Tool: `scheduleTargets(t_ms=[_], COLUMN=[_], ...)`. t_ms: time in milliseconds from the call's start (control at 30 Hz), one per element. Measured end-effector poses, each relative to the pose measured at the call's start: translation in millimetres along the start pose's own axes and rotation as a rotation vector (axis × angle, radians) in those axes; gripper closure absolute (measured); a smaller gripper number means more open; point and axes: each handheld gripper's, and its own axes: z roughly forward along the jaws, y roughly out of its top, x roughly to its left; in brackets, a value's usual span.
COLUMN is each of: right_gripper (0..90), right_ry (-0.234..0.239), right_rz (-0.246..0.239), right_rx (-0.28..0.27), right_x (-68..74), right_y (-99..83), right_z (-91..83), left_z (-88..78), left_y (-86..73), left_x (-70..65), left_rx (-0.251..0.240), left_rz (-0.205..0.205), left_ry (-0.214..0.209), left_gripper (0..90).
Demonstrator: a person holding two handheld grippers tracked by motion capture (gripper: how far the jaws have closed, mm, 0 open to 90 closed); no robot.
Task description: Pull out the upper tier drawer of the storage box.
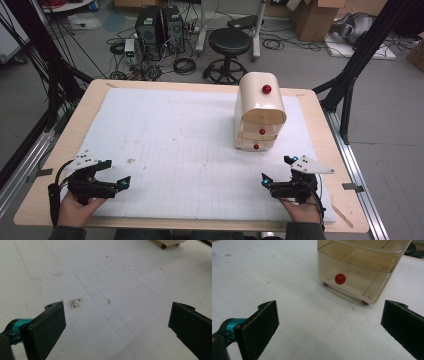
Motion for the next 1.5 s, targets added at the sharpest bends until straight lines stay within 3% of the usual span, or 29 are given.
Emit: scheduleTargets(t_ms=[467, 867, 933, 1167, 1367, 1400, 1500], right_gripper=[0.4, 0.5, 5.1, 5.4, 15.6, 17.3, 23.8], right_ry=[-0.045, -0.154, -0.17, -0.218, -0.247, -0.301, -0.34], right_rz=[0.022, 0.032, 0.038, 0.086, 0.099, 0.074, 0.063], right_rx=[-0.022, -0.048, -0.056, -0.11, -0.147, -0.168, -0.189], right_x=[7.9, 20.4, 22.8, 27.5, 30.0, 34.0, 37.6], right_y=[4.4, 15.5, 17.8, 27.2, 34.3, 37.7, 41.8], right_z=[-0.6, 8.6, 10.4, 19.0, 26.5, 28.5, 30.0], left_z=[1.7, 1.5, 1.4, 1.5, 1.7, 1.7, 1.4], left_y=[-0.1, 1.0, 0.9, 0.9, 0.5, 0.4, 0.3], left_x=[-0.1, -0.1, 0.1, 1.0, 1.3, 1.5, 1.9], left_rx=[0.003, -0.003, -0.005, -0.003, -0.002, -0.003, 0.001], left_rz=[0.002, 0.001, -0.003, -0.001, -0.004, -0.004, -0.003], left_ry=[0.002, 0.004, 0.005, 0.006, 0.009, 0.009, 0.008], left_gripper=[1.7, 1.7, 1.7, 1.7, 1.7, 1.7, 1.7])
